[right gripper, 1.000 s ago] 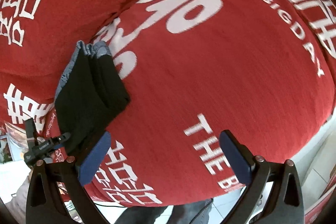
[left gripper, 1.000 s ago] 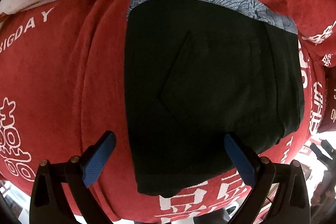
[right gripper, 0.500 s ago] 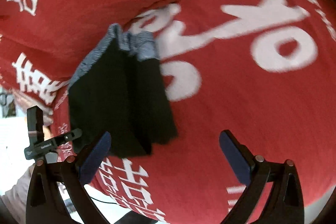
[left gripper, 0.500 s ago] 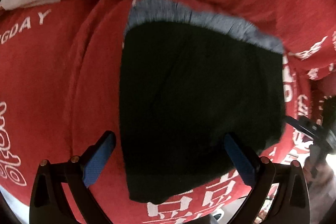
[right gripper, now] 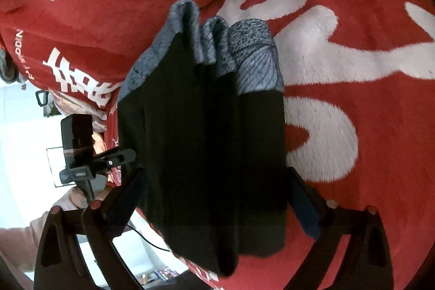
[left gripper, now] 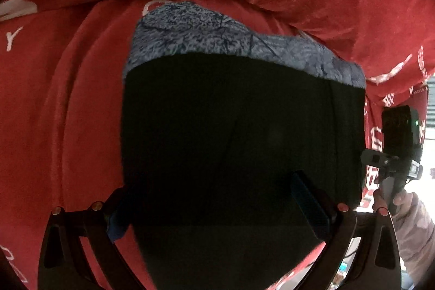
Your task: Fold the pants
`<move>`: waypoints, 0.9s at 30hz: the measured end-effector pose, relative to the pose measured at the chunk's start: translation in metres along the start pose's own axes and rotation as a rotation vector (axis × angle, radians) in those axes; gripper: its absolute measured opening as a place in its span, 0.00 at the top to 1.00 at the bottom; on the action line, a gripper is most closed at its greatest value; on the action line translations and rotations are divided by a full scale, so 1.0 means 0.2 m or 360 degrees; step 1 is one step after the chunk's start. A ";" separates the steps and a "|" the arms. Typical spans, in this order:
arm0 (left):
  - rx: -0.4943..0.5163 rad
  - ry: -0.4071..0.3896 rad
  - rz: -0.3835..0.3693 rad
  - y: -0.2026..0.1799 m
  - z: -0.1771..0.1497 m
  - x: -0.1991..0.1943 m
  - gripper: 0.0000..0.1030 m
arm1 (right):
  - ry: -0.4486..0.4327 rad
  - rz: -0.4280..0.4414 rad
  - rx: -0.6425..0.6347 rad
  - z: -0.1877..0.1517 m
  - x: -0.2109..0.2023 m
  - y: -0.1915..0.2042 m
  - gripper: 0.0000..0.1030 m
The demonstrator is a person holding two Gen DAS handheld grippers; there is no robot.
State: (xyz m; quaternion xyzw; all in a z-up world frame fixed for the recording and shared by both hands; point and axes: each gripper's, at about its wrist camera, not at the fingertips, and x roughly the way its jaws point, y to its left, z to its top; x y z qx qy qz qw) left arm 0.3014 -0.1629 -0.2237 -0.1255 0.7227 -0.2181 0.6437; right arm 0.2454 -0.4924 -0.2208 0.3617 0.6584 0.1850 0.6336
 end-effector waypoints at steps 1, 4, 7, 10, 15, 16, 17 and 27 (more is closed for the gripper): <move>-0.0035 0.0001 -0.0011 0.01 0.01 0.00 0.00 | -0.0011 0.0007 0.0014 0.01 0.00 -0.01 0.13; -0.0083 -0.0002 -0.0022 0.03 -0.01 -0.01 0.01 | -0.0025 -0.0006 0.0062 0.03 0.00 -0.03 0.22; -0.0082 -0.0044 -0.0036 0.00 -0.03 -0.05 0.19 | -0.0011 -0.0012 0.0055 0.02 -0.02 -0.02 0.36; -0.0042 -0.0106 -0.0028 -0.05 -0.08 -0.14 0.30 | -0.0044 0.0040 0.0084 0.01 -0.05 0.01 0.48; -0.0017 -0.0143 -0.0134 -0.06 -0.14 -0.28 0.34 | -0.0066 0.0124 0.0084 -0.05 -0.13 0.08 0.55; 0.0005 -0.0140 -0.0127 -0.07 -0.16 -0.31 0.34 | -0.0056 0.0126 0.0079 -0.07 -0.13 0.10 0.55; 0.0017 -0.0136 -0.0120 -0.08 -0.18 -0.33 0.34 | -0.0045 0.0129 0.0078 -0.09 -0.13 0.12 0.55; -0.0068 -0.0127 0.0178 0.02 -0.57 -0.39 0.33 | 0.0010 0.0166 0.0177 -0.51 -0.05 0.21 0.55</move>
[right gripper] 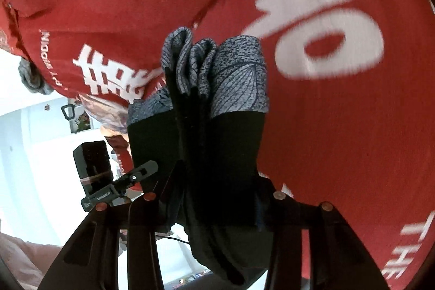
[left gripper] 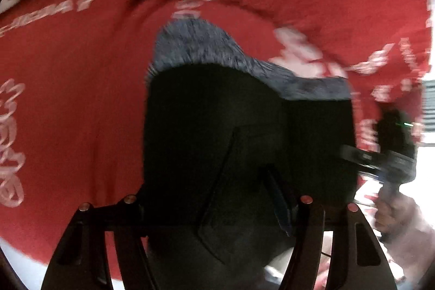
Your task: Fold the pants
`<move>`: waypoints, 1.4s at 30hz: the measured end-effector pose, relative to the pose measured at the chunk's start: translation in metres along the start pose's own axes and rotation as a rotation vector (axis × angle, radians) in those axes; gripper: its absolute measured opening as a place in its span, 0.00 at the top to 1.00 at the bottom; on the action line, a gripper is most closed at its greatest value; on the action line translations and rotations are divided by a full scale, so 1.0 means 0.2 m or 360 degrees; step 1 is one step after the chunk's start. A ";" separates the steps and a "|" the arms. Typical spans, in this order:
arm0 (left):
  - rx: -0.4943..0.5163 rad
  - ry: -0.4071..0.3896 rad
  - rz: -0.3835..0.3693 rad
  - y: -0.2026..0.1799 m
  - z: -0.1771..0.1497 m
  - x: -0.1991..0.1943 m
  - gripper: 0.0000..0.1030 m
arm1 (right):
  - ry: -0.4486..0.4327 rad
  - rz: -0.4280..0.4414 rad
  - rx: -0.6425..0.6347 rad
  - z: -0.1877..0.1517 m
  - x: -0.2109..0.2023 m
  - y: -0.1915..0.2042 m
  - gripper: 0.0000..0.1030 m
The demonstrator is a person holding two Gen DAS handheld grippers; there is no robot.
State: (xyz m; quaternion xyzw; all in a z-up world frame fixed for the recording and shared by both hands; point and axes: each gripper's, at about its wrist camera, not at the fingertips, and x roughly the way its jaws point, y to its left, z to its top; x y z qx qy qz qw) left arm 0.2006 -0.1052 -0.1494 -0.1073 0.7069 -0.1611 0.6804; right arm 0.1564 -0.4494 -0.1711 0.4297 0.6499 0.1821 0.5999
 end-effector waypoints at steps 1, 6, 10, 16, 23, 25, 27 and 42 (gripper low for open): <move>-0.0044 0.0019 0.0076 0.04 -0.02 0.02 0.33 | 0.0014 -0.0060 0.0019 -0.03 0.04 -0.01 0.55; -0.0114 -0.0129 0.0262 0.09 -0.04 -0.07 0.33 | -0.0026 -0.0325 0.0006 -0.10 0.04 -0.02 0.45; 0.0026 -0.0248 0.0178 -0.04 0.03 -0.19 0.33 | -0.0164 -0.0505 -0.0058 -0.10 -0.10 0.08 0.81; 0.0200 -0.0245 0.0108 -0.23 0.12 -0.07 0.32 | -0.0326 -0.0484 -0.0294 -0.04 -0.13 0.32 0.93; 0.0241 -0.0176 0.0302 -0.25 0.15 0.09 0.32 | -0.0189 -0.0648 -0.0302 -0.01 0.16 0.26 0.99; 0.0291 -0.0130 0.0381 -0.28 0.12 0.07 0.32 | -0.0212 -0.0584 -0.0212 -0.04 0.10 0.22 0.98; 0.0297 -0.0085 0.0429 -0.28 0.09 0.03 0.32 | -0.0210 -0.0544 -0.0147 -0.08 0.04 0.18 0.94; -0.0029 0.0192 0.0811 -0.24 -0.36 -0.15 0.14 | -0.0069 -0.0543 -0.0085 -0.42 -0.24 0.21 0.78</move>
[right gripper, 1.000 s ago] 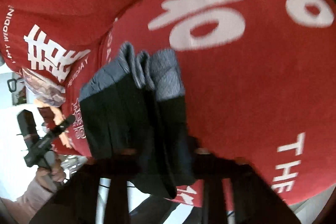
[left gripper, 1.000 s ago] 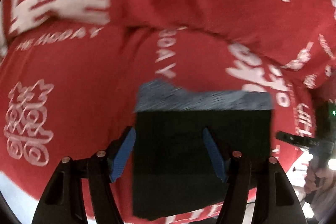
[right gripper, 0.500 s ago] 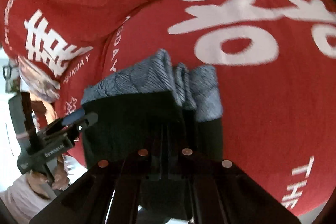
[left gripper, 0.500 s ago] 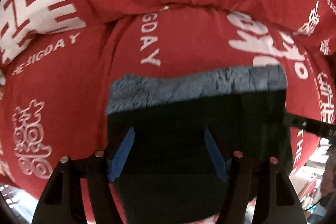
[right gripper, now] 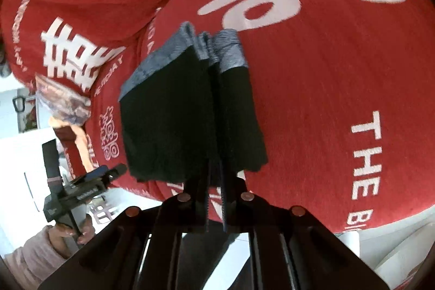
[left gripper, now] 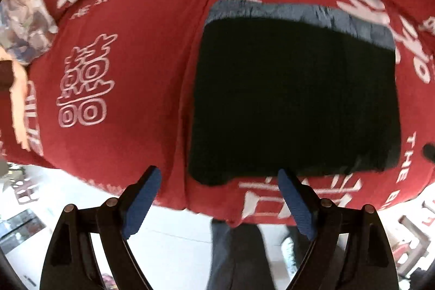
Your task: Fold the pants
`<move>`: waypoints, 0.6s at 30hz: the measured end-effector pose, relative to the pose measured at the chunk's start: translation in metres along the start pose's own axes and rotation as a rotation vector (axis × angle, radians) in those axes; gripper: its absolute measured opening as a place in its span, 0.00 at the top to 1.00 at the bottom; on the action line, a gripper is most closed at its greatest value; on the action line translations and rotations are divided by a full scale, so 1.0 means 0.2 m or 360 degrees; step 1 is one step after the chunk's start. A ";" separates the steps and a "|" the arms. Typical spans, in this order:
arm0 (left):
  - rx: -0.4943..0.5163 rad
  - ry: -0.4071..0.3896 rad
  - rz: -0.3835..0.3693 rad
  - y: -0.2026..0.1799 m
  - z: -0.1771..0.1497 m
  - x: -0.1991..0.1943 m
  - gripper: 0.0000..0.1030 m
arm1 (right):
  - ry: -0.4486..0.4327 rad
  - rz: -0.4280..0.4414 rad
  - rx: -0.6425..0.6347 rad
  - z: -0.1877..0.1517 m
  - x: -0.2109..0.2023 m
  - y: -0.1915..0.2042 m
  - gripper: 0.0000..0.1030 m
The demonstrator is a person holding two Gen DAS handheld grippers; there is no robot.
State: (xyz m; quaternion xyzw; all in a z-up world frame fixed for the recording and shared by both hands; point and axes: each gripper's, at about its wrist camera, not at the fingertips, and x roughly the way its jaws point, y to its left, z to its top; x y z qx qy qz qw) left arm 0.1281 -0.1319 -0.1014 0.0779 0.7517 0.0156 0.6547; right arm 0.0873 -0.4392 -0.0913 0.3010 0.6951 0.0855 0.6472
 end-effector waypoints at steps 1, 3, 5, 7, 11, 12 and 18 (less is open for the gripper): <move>-0.0019 0.0006 0.0025 0.00 -0.02 0.00 0.06 | -0.0001 -0.0031 -0.0024 0.00 -0.01 0.02 0.56; -0.0092 0.0026 -0.0005 0.00 -0.05 -0.02 0.01 | -0.0040 -0.0117 -0.0100 0.00 -0.04 0.08 0.30; -0.0114 0.0022 -0.0068 -0.02 -0.06 -0.06 0.01 | -0.0068 -0.0159 -0.0151 0.00 -0.06 0.13 0.22; -0.0066 -0.0009 -0.0066 -0.06 -0.06 -0.08 0.01 | -0.0101 -0.0258 -0.0211 -0.01 -0.08 0.18 0.15; 0.0041 -0.0024 -0.0033 -0.10 -0.06 -0.09 0.01 | -0.0227 -0.0525 -0.0378 -0.05 -0.15 0.28 0.00; 0.0052 -0.0023 -0.0034 -0.10 -0.06 -0.09 0.01 | -0.0245 -0.0558 -0.0395 -0.07 -0.16 0.29 0.00; 0.0215 -0.0066 -0.0034 -0.09 -0.12 -0.15 0.01 | -0.0147 -0.0480 -0.0150 -0.19 -0.16 0.26 0.00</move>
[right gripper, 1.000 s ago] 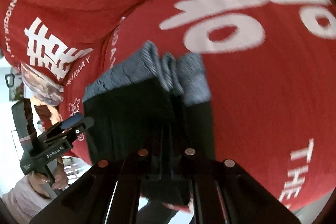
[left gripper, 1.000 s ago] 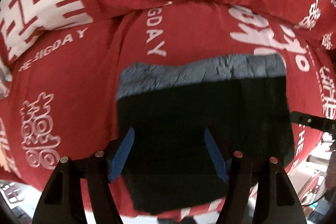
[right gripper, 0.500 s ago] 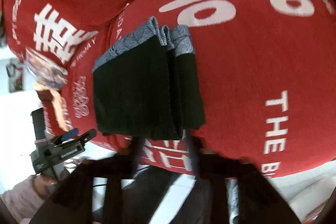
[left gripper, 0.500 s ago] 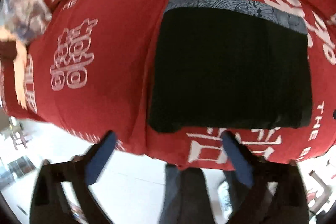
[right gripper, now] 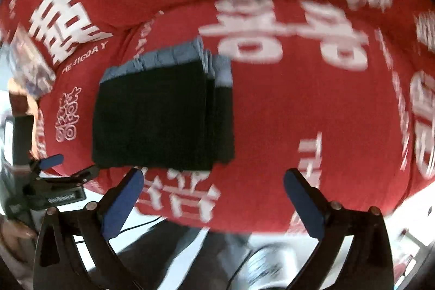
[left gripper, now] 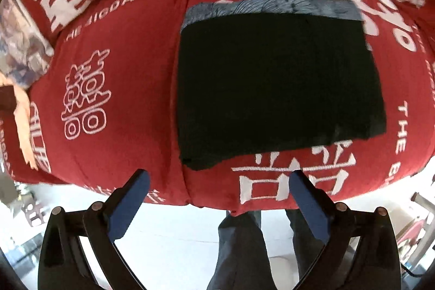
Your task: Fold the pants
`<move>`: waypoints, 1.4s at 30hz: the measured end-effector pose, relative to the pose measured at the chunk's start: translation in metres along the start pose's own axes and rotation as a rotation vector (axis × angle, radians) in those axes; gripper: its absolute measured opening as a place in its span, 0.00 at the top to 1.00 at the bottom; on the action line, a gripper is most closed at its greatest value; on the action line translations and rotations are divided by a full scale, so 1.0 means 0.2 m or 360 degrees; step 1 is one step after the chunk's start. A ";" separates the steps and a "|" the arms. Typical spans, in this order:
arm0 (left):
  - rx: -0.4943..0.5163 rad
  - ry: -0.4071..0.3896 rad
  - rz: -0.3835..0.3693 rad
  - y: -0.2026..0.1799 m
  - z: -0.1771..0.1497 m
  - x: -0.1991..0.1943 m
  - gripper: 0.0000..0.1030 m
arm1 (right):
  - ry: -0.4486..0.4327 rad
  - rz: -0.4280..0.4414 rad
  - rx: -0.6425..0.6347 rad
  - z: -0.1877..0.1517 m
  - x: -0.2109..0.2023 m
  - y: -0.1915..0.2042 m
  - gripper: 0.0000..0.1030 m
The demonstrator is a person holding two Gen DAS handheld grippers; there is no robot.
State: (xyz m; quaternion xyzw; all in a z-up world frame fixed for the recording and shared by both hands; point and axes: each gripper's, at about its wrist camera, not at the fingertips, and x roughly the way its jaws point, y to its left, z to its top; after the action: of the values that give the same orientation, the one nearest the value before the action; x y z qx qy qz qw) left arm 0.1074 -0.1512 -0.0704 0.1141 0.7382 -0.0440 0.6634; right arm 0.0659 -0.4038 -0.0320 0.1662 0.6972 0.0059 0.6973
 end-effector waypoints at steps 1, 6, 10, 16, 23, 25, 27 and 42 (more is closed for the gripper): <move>0.0018 -0.0012 -0.0014 0.01 -0.02 -0.02 0.01 | 0.0007 -0.0008 0.0013 -0.03 0.01 0.01 0.00; 0.0142 -0.0060 -0.0053 0.04 -0.07 -0.09 0.01 | 0.0082 -0.0061 0.0102 -0.15 0.01 0.07 0.00; 0.0134 -0.0100 -0.0027 0.11 -0.09 -0.14 0.01 | 0.0050 -0.0105 0.0110 -0.17 -0.06 0.14 0.00; 0.0143 -0.0295 -0.0006 0.16 -0.12 -0.27 0.01 | -0.0002 -0.0174 0.0051 -0.19 -0.17 0.25 0.00; 0.0141 -0.0422 -0.0015 0.17 -0.15 -0.35 0.01 | -0.0013 -0.0242 0.0024 -0.26 -0.23 0.33 0.00; 0.0122 -0.0414 -0.0055 0.17 -0.16 -0.36 0.01 | -0.0020 -0.0268 0.0009 -0.27 -0.24 0.35 0.00; 0.0115 -0.0414 -0.0071 0.17 -0.17 -0.36 0.01 | -0.0041 -0.0286 0.0009 -0.28 -0.26 0.36 0.00; 0.0113 -0.0514 -0.0123 0.18 -0.17 -0.53 0.01 | -0.0242 -0.0301 0.0001 -0.28 -0.32 0.53 0.00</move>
State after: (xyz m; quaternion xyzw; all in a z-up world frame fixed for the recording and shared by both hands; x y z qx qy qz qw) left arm 0.0923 -0.1200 0.0407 0.1004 0.6238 -0.1132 0.7668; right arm 0.0339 -0.3071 0.0562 0.0999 0.6547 -0.0728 0.7457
